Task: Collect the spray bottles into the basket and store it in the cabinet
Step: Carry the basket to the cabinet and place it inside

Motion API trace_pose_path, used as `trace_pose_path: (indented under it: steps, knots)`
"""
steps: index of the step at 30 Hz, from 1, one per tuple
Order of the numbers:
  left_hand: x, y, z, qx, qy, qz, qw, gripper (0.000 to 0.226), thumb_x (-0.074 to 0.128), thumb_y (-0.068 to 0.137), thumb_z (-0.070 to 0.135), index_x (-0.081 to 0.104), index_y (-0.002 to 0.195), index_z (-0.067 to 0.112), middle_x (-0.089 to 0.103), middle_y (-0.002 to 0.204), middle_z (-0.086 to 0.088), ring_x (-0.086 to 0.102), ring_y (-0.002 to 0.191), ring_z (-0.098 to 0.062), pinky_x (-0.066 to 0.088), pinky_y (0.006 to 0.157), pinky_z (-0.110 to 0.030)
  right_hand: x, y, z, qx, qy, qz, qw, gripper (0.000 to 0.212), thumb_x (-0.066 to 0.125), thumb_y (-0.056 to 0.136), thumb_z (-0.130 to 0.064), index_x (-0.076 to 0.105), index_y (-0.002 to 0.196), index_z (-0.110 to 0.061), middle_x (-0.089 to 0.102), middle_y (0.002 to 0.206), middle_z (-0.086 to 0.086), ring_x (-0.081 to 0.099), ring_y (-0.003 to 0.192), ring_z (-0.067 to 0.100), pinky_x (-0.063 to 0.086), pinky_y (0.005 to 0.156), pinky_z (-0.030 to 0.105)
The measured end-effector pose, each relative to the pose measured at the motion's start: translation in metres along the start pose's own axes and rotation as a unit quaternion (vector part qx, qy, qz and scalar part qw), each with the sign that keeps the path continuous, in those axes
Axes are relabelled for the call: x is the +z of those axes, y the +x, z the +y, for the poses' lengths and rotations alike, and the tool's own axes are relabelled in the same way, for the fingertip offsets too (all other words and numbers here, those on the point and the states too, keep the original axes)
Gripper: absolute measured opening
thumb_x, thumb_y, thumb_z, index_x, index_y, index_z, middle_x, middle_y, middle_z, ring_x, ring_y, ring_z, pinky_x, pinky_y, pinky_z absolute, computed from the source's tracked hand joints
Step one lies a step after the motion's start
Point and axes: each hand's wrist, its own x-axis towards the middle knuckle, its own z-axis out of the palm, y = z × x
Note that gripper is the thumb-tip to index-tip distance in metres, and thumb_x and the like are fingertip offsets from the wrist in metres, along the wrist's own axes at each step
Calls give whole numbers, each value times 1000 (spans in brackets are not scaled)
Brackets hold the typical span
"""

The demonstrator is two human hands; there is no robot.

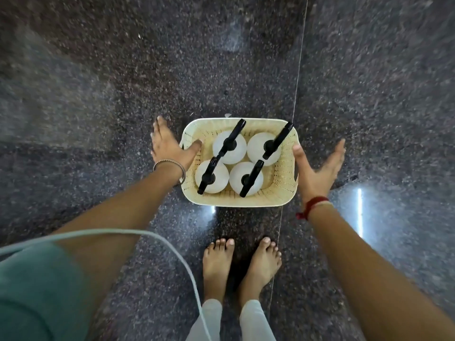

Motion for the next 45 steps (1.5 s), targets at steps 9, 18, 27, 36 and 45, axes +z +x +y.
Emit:
trace_pose_path:
  steps: [9,18,27,36,45]
  knots:
    - [18,4,-16,-22,69,-20,997,26,41,87,4,51,110,12,63,103,-22,59,96,-38,44,77,-37,24,49,32,104,-3,-173,979,71,65,81,-10,33,143,-24,48,140,12,49,126,29,41,104,50]
    - [20,1,-21,22,105,-11,994,25,38,87,0,40,110,7,61,88,-25,58,82,-38,39,66,-38,29,54,34,60,-124,-126,983,33,48,83,3,63,109,-11,68,101,15,63,88,29,52,76,34]
    - [17,4,-29,56,98,-29,993,17,38,89,4,40,105,8,54,76,-14,52,69,-31,43,62,-36,31,55,32,126,-98,-116,980,26,49,80,-2,65,97,-14,69,102,16,66,93,33,55,85,47]
    - [10,3,-25,66,108,-72,989,35,55,84,2,39,115,11,61,89,-18,58,78,-33,48,68,-39,25,62,34,59,-204,-119,970,20,55,81,0,61,99,-8,58,85,7,55,77,21,44,67,27]
    - [-23,-27,56,112,113,-93,983,36,51,84,5,42,118,12,64,92,-23,61,83,-39,53,71,-44,-47,53,-14,102,-179,-96,974,17,55,79,1,60,89,-11,64,89,14,62,85,30,53,75,37]
